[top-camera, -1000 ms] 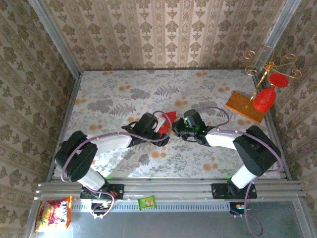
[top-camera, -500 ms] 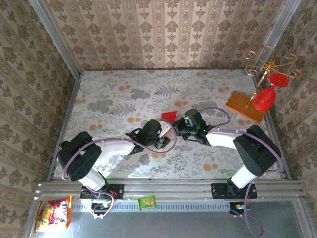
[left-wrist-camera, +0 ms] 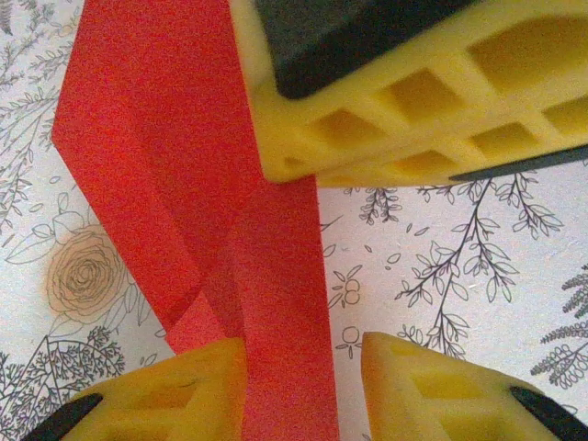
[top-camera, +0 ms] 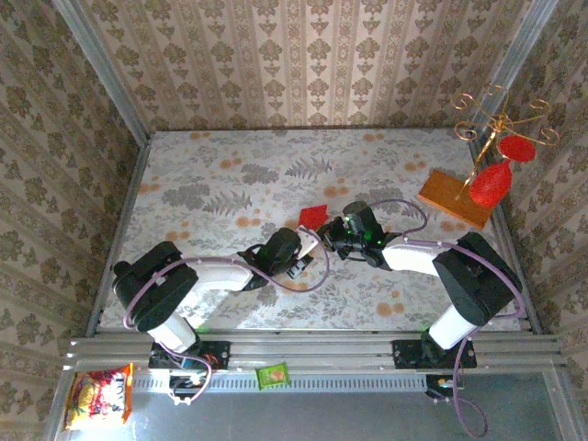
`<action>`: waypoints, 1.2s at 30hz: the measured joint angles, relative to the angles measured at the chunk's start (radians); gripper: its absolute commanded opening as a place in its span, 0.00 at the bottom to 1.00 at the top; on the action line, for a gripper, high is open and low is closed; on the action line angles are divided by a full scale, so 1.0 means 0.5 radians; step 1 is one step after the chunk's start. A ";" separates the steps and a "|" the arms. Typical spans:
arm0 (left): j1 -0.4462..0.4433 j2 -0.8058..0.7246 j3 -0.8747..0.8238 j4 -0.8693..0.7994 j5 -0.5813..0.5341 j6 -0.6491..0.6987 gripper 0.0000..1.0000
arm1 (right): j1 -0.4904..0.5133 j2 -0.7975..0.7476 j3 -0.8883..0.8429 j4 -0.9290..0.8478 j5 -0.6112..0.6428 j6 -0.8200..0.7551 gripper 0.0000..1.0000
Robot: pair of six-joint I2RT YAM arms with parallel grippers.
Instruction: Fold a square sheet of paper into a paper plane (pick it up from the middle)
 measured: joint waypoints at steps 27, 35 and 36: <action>0.020 0.061 -0.040 0.124 0.087 0.004 0.13 | -0.161 -0.180 -0.113 -0.153 -0.008 -0.053 0.56; 0.262 0.063 -0.063 0.121 0.500 -0.259 0.09 | -0.219 -0.522 -0.116 -0.483 0.177 -0.237 0.65; 0.301 0.063 -0.062 0.119 0.567 -0.298 0.08 | -0.220 -0.542 -0.116 -0.513 0.194 -0.259 0.66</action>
